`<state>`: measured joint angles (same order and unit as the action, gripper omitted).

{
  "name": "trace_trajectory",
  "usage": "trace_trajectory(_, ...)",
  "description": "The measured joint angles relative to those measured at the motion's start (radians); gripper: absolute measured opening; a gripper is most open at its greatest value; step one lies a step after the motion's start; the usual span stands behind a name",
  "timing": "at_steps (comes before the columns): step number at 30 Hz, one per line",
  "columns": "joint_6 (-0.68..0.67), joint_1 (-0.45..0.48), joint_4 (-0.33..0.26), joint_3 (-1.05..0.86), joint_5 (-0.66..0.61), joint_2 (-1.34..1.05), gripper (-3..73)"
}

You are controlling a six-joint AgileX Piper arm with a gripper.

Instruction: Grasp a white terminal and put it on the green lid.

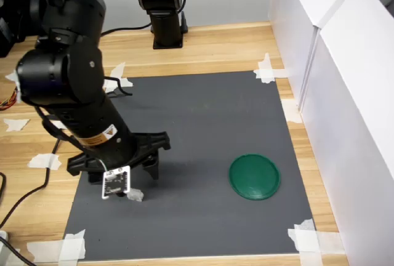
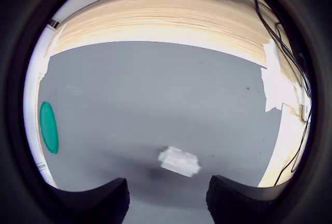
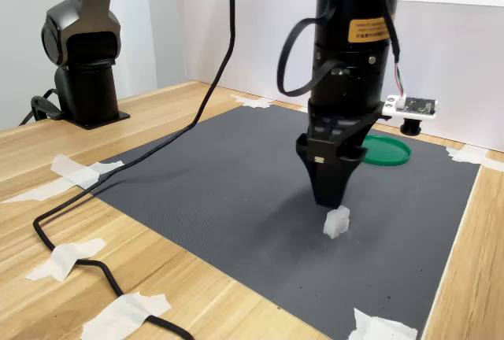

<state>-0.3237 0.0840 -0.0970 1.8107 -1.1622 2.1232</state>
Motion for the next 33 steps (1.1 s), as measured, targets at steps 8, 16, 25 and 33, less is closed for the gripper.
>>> trace_trajectory(8, -0.007, 0.03, 0.005, 0.0, 0.001, 0.0, 62.8)
trace_trajectory(16, -0.014, 0.029, -0.02, 0.0, 0.028, 0.015, 62.8)
trace_trajectory(25, -0.019, 0.028, -0.025, 0.0, 0.059, 0.065, 62.8)
trace_trajectory(33, -0.024, 0.028, -0.026, 0.0, 0.081, 0.075, 62.8)
